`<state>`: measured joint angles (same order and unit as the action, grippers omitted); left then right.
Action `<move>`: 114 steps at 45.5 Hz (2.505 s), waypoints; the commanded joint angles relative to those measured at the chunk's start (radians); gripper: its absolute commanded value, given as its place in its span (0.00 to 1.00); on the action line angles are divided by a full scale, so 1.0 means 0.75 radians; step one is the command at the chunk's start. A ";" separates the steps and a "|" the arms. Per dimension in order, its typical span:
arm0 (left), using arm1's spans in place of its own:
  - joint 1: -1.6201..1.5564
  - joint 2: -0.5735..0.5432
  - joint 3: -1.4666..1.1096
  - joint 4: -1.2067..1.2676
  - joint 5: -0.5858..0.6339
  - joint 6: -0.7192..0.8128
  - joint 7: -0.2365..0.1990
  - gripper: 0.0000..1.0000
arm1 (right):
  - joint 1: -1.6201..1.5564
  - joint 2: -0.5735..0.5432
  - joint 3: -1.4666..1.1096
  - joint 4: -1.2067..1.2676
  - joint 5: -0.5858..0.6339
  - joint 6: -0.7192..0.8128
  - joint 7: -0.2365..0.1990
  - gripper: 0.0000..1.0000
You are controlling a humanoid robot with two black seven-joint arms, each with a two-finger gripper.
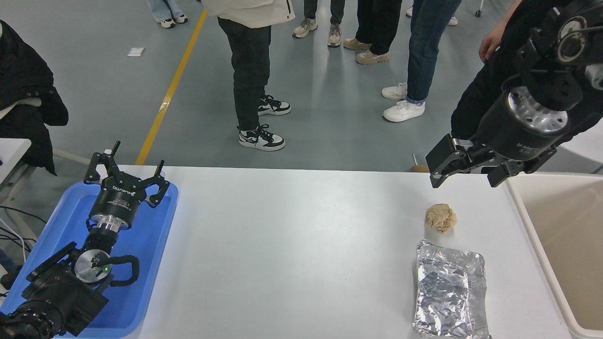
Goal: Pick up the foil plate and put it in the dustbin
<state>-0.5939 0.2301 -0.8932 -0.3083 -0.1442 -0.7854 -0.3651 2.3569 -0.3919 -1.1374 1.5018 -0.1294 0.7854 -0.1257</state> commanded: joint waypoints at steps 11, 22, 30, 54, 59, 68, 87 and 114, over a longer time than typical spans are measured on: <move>-0.002 0.000 0.001 0.000 0.000 0.000 0.000 1.00 | -0.011 0.003 0.003 -0.002 0.001 0.000 0.000 1.00; -0.002 0.000 0.001 0.000 0.000 0.000 0.000 1.00 | -0.025 0.017 0.019 -0.010 0.003 0.000 0.000 1.00; -0.002 0.000 0.001 0.000 0.000 0.000 0.000 1.00 | -0.034 0.017 0.015 -0.012 0.005 0.000 0.000 1.00; -0.002 0.000 0.001 0.000 0.000 0.000 0.000 1.00 | -0.101 0.001 0.007 -0.057 -0.001 0.000 0.000 1.00; -0.002 0.000 0.001 0.000 0.000 0.000 0.000 1.00 | -0.107 0.001 0.009 -0.059 -0.001 0.000 0.000 1.00; -0.002 0.000 0.001 0.000 0.002 0.000 0.000 1.00 | -0.109 0.001 -0.003 -0.112 0.009 0.000 0.002 1.00; -0.002 0.000 0.001 -0.002 0.002 0.000 0.000 1.00 | -0.109 -0.021 -0.142 -0.147 -0.009 0.000 0.002 1.00; -0.002 0.000 0.001 0.000 0.002 0.000 0.000 1.00 | -0.258 -0.116 -0.159 -0.141 -0.122 -0.051 0.000 1.00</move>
<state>-0.5953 0.2301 -0.8928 -0.3084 -0.1428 -0.7854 -0.3651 2.2306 -0.4655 -1.2480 1.3971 -0.1522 0.7853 -0.1251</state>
